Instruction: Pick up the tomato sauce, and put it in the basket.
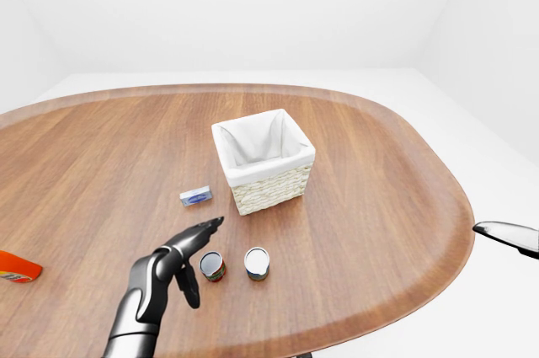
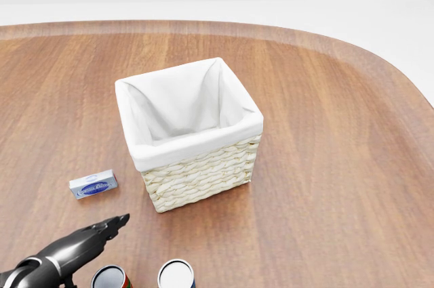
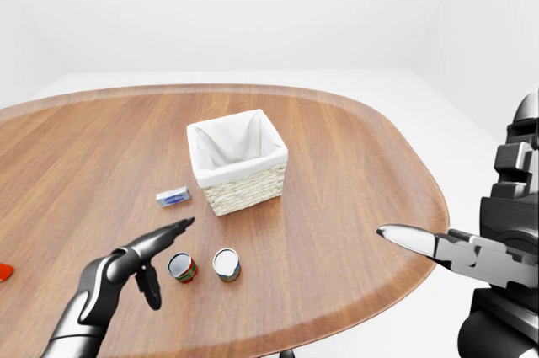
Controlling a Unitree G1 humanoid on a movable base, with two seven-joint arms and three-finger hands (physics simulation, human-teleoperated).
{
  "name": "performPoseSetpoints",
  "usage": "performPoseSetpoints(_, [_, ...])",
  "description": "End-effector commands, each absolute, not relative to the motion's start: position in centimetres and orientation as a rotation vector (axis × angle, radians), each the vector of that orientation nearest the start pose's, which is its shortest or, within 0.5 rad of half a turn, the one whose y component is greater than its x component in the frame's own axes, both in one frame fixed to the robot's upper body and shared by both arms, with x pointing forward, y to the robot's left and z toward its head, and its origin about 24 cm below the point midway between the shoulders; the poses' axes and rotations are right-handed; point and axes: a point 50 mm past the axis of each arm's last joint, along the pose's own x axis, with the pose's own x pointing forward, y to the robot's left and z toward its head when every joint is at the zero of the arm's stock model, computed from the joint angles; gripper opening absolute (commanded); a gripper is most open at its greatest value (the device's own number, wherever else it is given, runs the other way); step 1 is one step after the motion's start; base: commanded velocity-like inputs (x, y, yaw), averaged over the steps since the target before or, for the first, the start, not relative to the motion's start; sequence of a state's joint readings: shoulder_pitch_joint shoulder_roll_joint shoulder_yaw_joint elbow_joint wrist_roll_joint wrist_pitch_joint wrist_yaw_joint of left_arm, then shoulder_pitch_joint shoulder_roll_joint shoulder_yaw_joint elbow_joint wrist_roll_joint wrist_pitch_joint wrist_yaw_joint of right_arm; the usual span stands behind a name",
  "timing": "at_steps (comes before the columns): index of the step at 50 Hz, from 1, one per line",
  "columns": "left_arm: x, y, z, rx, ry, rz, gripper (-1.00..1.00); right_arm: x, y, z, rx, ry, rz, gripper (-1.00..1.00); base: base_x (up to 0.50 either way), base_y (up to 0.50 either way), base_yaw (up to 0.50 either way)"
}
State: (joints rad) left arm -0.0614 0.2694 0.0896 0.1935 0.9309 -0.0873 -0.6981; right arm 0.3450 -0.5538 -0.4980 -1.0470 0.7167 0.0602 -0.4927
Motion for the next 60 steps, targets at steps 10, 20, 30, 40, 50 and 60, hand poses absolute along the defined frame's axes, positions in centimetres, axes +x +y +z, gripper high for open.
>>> performPoseSetpoints(10, [25.0,19.9,-0.1,1.110,0.486,-0.651,1.00,12.8,-23.5,24.1,0.049,-0.705,-0.309,1.00,0.00,0.00,0.00])
performPoseSetpoints(20, [24.8,19.4,-0.4,1.111,0.492,-0.672,1.00,12.8,-23.5,24.1,0.049,-0.705,-0.310,1.00,0.00,0.00,0.00])
performPoseSetpoints(30, [24.8,19.2,-0.9,1.111,0.509,-0.691,1.00,12.8,-23.5,24.1,0.050,-0.706,-0.310,1.00,0.00,0.00,0.00])
performPoseSetpoints(40, [24.7,19.5,-1.6,1.112,0.546,-0.703,1.00,12.8,-23.5,24.0,0.049,-0.705,-0.309,1.00,0.00,0.00,0.00])
performPoseSetpoints(50, [24.2,20.3,-2.6,1.110,0.608,-0.714,1.00,12.8,-23.4,24.0,0.049,-0.706,-0.310,1.00,0.00,0.00,0.00])
performPoseSetpoints(60, [24.2,20.5,-2.9,1.108,0.626,-0.717,1.00,12.9,-23.4,24.1,0.047,-0.706,-0.308,1.00,0.00,0.00,0.00])
